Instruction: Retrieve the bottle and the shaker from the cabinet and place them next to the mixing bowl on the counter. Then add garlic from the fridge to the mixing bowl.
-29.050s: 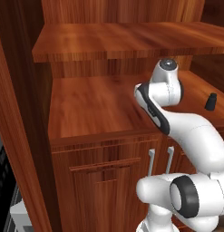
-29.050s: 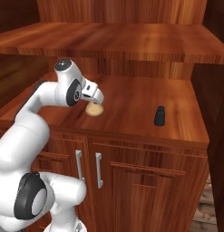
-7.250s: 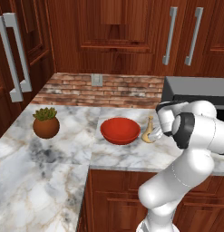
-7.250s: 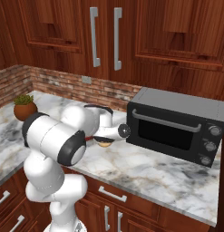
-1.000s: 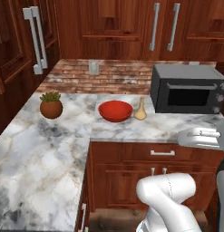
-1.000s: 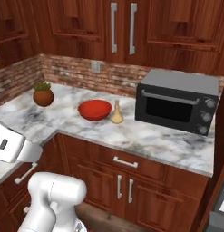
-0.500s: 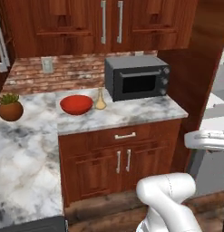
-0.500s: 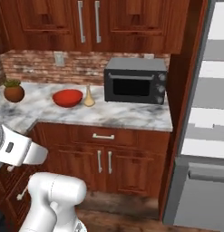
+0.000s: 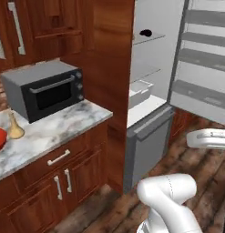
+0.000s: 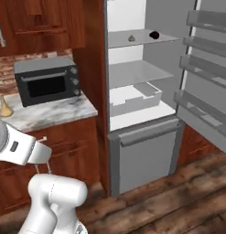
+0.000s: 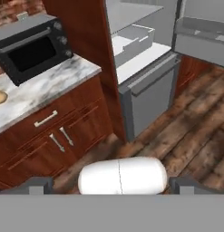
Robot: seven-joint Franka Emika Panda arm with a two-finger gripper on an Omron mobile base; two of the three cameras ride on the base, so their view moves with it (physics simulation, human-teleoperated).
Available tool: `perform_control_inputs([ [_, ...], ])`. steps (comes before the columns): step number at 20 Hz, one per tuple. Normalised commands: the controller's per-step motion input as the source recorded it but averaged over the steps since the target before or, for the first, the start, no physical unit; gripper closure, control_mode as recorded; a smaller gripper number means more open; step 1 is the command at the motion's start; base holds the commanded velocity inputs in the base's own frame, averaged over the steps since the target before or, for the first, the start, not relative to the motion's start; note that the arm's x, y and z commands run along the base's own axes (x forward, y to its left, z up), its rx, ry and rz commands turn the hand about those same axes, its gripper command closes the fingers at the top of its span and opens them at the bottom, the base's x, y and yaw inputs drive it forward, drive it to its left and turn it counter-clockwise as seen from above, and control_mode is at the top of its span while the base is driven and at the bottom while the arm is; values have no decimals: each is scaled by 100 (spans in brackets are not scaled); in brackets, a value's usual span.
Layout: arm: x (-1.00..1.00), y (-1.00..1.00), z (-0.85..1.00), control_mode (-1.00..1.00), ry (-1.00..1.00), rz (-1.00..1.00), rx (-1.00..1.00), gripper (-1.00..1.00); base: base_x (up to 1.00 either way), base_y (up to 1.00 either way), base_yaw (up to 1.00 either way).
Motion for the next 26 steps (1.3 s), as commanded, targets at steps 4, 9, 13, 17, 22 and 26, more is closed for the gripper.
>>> perform_control_inputs([
  [4, 0, 0, 0, 100, 0, 0, 0, -100, 6, -44, -82],
  [9, 0, 0, 0, 100, 0, 0, 0, -100, 3, -58, -74],
  [13, 0, 0, 0, 100, 0, 0, 0, -100, 42, -100, -25],
  [17, 0, 0, 0, 100, 0, 0, 0, -100, 34, -100, 1],
  [22, 0, 0, 0, 100, 0, 0, 0, -100, 19, -100, 6],
  [26, 0, 0, 0, 100, 0, 0, 0, -100, 4, -100, 5],
])
